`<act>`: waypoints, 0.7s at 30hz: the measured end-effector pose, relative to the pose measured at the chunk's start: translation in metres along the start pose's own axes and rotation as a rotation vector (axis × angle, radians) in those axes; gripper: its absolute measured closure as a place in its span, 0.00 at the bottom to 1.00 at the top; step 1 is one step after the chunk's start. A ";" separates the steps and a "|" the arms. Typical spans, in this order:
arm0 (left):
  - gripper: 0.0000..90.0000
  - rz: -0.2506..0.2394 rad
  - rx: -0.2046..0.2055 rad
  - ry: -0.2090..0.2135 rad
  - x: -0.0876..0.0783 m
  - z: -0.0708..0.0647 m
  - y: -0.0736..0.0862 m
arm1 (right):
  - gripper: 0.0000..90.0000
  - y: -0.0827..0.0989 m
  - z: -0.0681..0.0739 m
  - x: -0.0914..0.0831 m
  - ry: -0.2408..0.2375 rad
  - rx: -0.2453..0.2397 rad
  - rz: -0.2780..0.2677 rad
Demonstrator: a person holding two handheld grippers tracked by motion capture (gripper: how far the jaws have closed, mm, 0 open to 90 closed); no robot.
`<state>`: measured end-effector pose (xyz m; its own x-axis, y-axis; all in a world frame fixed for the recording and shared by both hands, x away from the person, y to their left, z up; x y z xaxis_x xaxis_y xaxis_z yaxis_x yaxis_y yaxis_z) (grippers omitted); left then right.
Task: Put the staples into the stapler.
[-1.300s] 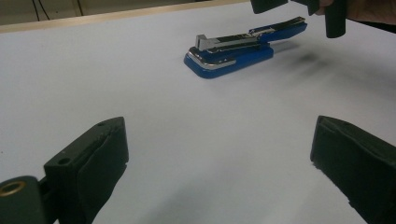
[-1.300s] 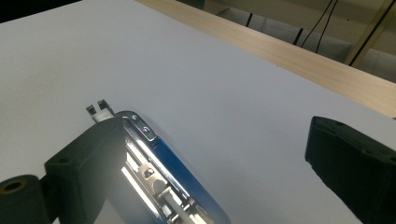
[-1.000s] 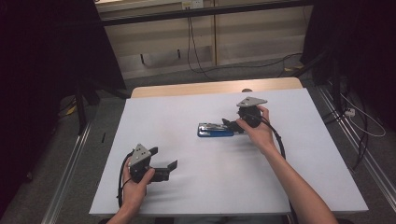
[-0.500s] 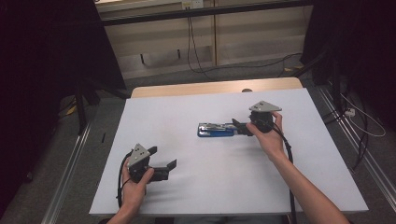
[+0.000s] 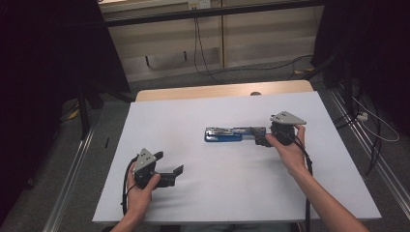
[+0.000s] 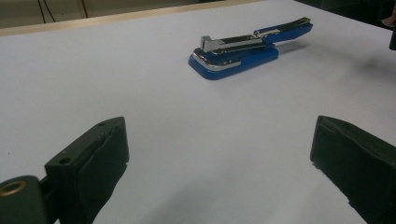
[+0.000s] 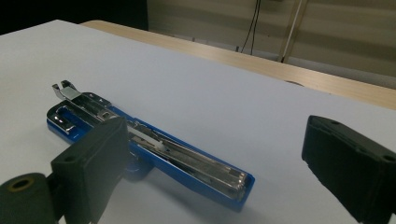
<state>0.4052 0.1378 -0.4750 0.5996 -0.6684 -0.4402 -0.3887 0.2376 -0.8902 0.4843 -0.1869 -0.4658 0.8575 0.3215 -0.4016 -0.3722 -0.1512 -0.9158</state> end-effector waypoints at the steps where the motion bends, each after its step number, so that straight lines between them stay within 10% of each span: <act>1: 0.05 0.000 0.001 0.000 0.000 0.000 0.000 | 0.08 0.001 0.000 -0.002 -0.001 0.003 -0.001; 21: 0.05 -0.020 -0.012 -0.019 -0.004 0.007 -0.004 | 0.06 0.023 -0.005 -0.033 0.011 0.062 -0.014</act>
Point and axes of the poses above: each handheld gripper's, and its own axes: x roughly forward along the jaws, y roughly out of its underside, z roughly to its left, the point moved 10 cm from there along x, roughly forward along the jaws, and after that the axes turned 2 degrees about y, right-handed, at the moved point
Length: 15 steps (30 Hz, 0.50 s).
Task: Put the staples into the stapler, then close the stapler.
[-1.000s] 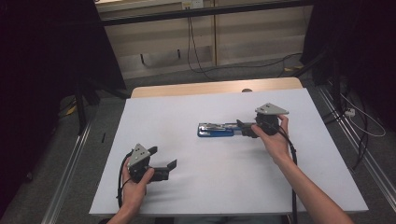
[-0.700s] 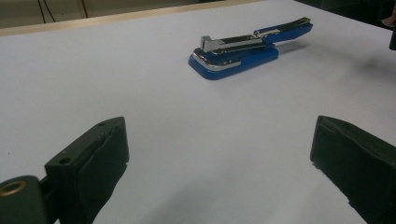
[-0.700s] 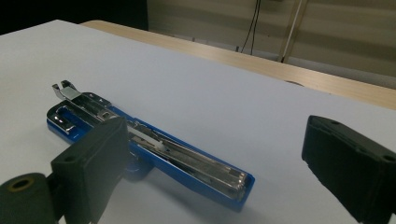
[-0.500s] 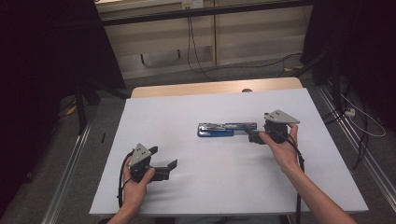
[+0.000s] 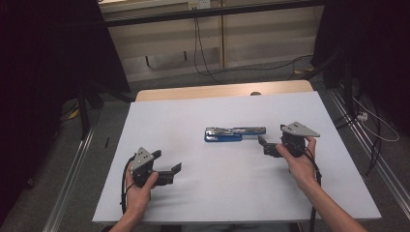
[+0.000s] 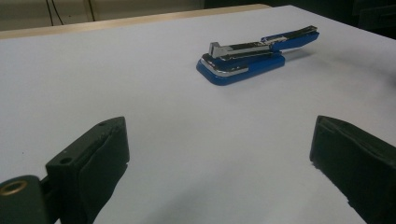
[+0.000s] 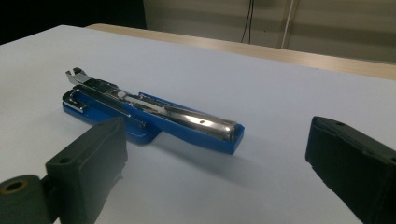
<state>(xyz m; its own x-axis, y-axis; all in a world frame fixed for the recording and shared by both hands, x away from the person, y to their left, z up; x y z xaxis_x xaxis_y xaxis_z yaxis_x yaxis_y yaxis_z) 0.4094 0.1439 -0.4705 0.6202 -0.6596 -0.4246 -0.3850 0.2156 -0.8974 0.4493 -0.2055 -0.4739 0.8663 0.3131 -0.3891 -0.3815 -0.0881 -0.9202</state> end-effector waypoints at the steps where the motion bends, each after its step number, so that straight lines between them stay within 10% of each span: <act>1: 0.05 -0.007 -0.003 0.001 0.000 -0.001 -0.001 | 0.05 0.001 -0.001 -0.001 0.009 -0.007 -0.002; 15: 0.05 0.004 -0.002 0.012 -0.001 0.000 0.001 | 0.02 0.012 -0.005 0.000 0.023 -0.037 0.023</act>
Point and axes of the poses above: each handheld gripper's, and its own axes: x roughly forward along the jaws, y roughly out of its underside, z roughly to its left, the point moved 10 cm from there along x, roughly forward along the jaws, and after that the axes turned 2 degrees about y, right-handed, at the moved point
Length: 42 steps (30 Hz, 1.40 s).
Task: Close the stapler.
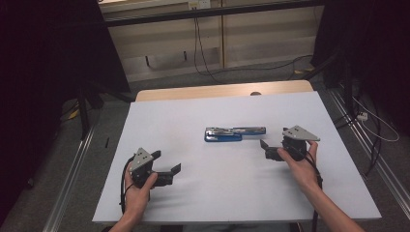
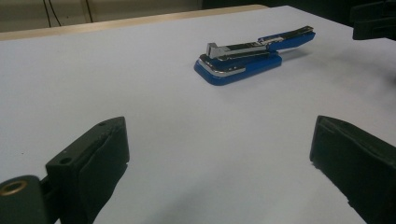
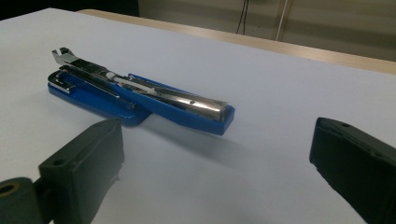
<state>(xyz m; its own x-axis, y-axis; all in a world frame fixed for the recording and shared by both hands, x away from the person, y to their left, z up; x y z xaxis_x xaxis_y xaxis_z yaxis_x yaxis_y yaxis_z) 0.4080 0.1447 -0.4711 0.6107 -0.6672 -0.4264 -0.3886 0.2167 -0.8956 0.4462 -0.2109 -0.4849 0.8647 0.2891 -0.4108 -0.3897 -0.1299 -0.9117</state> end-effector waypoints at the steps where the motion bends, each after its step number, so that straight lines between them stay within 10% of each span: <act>1: 0.05 0.000 -0.002 0.001 0.000 0.000 0.000 | 0.02 0.000 -0.001 0.000 0.004 -0.003 0.002; 16: 0.04 0.023 0.014 0.011 0.006 -0.002 0.001 | 0.06 0.009 0.005 0.005 -0.017 -0.021 0.056; 35: 0.09 0.039 0.000 0.066 0.028 -0.009 -0.009 | 0.39 0.013 0.018 0.009 -0.075 -0.033 0.089; 39: 0.09 0.039 -0.057 0.105 0.038 -0.011 -0.014 | 0.50 0.013 0.022 0.010 -0.112 -0.029 0.104; 42: 0.09 0.050 0.005 0.076 0.044 -0.011 -0.016 | 0.56 0.015 0.023 0.010 -0.116 -0.045 0.121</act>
Point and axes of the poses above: each handheld gripper's, and its own axes: x roughly forward along the jaws, y roughly out of its underside, z roughly to its left, the point moved 10 cm from there along x, roughly forward along the jaws, and after that the axes turned 2 degrees about y, right-handed, at the moved point
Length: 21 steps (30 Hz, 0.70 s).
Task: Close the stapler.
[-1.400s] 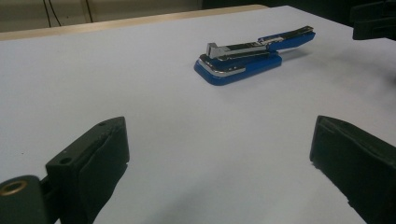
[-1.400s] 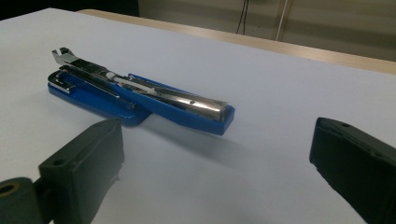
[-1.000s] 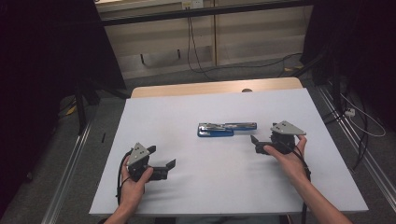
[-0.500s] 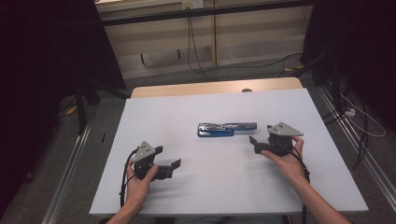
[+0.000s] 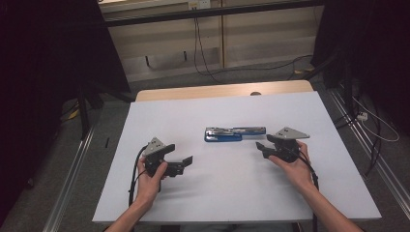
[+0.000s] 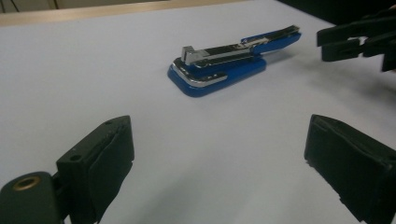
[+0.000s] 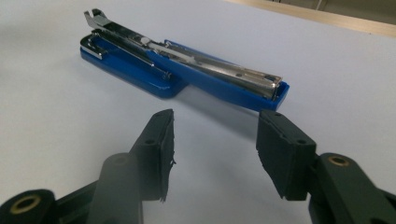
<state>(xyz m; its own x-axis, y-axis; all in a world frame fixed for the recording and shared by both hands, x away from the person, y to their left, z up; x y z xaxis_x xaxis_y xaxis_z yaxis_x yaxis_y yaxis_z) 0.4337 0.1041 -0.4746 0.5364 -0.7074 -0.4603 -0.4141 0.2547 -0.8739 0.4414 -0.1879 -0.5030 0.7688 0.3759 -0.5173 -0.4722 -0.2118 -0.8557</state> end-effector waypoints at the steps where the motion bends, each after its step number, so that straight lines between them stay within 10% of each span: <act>1: 0.09 0.004 0.001 -0.001 0.002 0.000 -0.001 | 0.62 0.001 0.001 0.000 -0.007 -0.004 0.009; 13: 0.07 -0.022 0.036 -0.033 0.028 0.001 -0.022 | 1.00 0.000 0.003 0.000 -0.021 -0.027 0.019; 21: 0.08 -0.009 0.067 -0.024 0.050 0.002 -0.031 | 1.00 -0.001 0.002 -0.001 -0.046 0.008 0.004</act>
<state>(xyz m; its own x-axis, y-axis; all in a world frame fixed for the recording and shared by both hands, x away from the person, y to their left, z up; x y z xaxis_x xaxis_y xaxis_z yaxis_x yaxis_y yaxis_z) 0.4744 0.0620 -0.4701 0.5580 -0.6939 -0.4552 -0.3595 0.2923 -0.8862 0.4407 -0.1859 -0.5014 0.7461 0.4163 -0.5197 -0.4790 -0.2066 -0.8531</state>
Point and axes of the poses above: each handheld gripper's, and its own axes: x roughly forward along the jaws, y roughly out of its underside, z roughly to its left, the point moved 10 cm from there along x, roughly forward along the jaws, and after that the axes turned 2 degrees about y, right-handed, at the moved point
